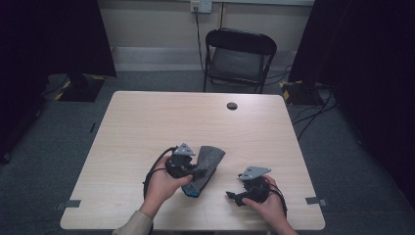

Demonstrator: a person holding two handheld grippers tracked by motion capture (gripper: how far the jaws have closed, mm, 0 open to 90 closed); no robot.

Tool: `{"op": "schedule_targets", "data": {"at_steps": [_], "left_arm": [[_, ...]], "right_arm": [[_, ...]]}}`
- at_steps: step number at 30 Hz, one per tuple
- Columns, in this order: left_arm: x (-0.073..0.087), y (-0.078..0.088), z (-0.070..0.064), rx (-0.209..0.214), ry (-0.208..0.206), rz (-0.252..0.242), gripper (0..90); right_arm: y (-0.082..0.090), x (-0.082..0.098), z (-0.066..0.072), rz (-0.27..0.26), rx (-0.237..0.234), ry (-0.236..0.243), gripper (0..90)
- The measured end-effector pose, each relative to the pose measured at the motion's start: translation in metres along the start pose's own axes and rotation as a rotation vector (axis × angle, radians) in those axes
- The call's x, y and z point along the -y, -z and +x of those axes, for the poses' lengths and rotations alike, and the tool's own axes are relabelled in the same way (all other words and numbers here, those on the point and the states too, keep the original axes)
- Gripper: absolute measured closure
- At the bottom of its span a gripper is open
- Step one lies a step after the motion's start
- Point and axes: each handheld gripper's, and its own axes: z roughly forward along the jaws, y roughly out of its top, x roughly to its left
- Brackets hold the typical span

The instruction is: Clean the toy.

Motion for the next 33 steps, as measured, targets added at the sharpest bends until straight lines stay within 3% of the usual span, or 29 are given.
{"op": "schedule_targets", "data": {"at_steps": [10,19,28,33], "left_arm": [[-0.014,-0.033,-0.02,0.051,-0.036,0.01,72.8],[-0.021,-0.053,-0.034,0.074,-0.068,0.026,72.8],[-0.022,-0.076,-0.044,0.088,-0.08,0.041,72.6],[-0.021,-0.084,-0.047,0.076,-0.087,0.048,72.6]], "right_arm": [[0.014,0.014,-0.023,0.013,0.028,-0.001,14.0],[0.029,0.027,-0.042,0.012,0.054,-0.019,13.3],[0.036,0.036,-0.054,-0.002,0.064,-0.039,13.5],[0.038,0.041,-0.058,-0.028,0.073,-0.054,13.4]]}}
